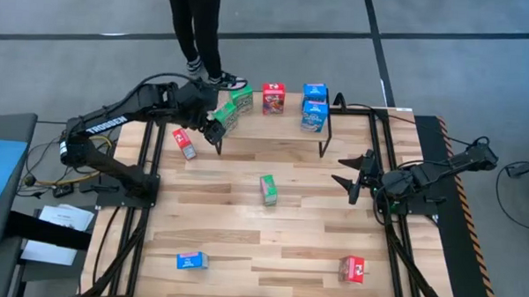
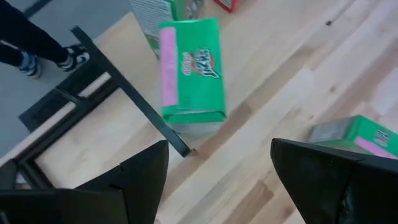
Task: Stack cereal on shelf
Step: Adjust the green cereal boxes on the shelf
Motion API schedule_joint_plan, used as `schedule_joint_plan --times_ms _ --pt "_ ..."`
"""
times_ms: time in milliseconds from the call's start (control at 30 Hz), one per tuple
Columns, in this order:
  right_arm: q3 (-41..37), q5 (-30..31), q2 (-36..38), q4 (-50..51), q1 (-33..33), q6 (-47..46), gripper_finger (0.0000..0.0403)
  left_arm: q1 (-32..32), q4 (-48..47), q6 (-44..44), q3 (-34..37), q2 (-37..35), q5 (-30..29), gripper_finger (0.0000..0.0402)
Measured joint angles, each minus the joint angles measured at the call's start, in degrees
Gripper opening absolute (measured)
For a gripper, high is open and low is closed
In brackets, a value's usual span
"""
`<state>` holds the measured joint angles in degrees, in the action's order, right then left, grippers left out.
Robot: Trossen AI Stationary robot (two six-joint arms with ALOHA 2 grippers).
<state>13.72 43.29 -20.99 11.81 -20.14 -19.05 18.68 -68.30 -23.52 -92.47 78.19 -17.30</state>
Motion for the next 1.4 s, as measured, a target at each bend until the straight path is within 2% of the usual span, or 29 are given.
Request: schedule_joint_plan --times_ms 200,533,800,1233,1400 --pt "0.0 0.0 0.01 0.02 0.01 0.0 0.0313 -2.1 -0.75 -2.24 0.0 0.08 -1.25 0.027" --pt "0.0 0.0 0.0 0.42 0.0 0.0 0.0313 -1.13 -1.07 -1.62 0.0 3.24 -0.31 0.027" --pt "0.0 0.0 0.01 0.75 0.02 0.0 0.0313 0.93 0.66 2.22 0.02 4.52 0.57 0.027" --pt "0.0 0.0 0.0 1.2 0.02 0.0 0.0313 2.35 7.22 13.34 0.0 5.44 1.04 0.027" --pt "0.0 0.0 0.0 1.2 0.02 0.0 0.0313 2.47 7.09 11.59 0.0 5.46 2.5 0.027"
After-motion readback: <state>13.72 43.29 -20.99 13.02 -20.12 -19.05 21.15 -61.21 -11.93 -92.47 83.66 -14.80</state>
